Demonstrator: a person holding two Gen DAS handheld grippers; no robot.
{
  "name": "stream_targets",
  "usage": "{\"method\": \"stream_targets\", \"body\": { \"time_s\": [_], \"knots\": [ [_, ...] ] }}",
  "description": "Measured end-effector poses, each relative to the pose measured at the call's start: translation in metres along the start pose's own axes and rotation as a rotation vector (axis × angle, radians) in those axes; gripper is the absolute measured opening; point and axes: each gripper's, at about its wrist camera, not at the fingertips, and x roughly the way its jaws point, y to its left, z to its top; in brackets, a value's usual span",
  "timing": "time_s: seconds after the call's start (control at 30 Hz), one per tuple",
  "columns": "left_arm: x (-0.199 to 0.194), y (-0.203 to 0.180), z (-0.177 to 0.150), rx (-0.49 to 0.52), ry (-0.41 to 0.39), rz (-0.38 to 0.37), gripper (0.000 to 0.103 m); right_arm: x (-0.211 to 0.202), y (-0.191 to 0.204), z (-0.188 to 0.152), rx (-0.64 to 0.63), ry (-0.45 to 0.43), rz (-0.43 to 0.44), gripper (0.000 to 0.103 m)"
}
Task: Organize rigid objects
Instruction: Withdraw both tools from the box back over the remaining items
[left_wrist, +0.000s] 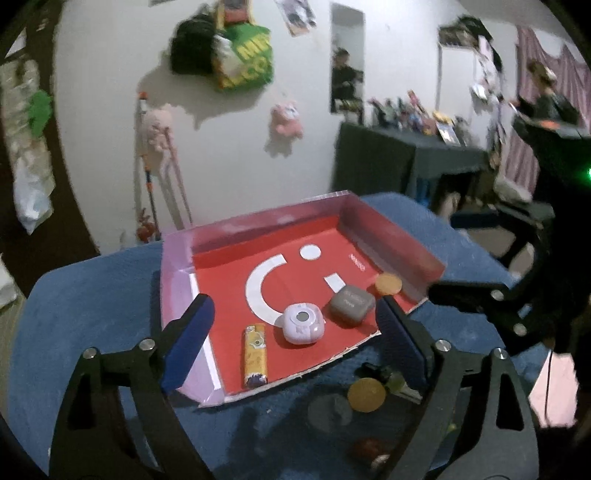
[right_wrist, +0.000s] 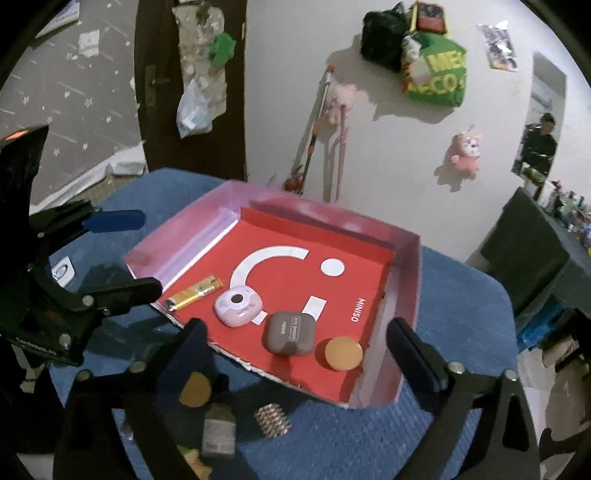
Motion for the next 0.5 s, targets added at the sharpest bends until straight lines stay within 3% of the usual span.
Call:
{"method": "stream_targets", "body": {
  "time_s": [0.23,0.5],
  "knots": [
    [-0.041,-0.005,-0.018,-0.073,-0.077,0.076,0.099,-0.049,0.018,-0.018,0.029,-0.085,-0.091,0.103],
    [-0.067,-0.016,-0.059,-0.131,-0.092,0.083,0.099,-0.090,0.029,-0.057,0.138,-0.145,-0.141,0.103]
  ]
}}
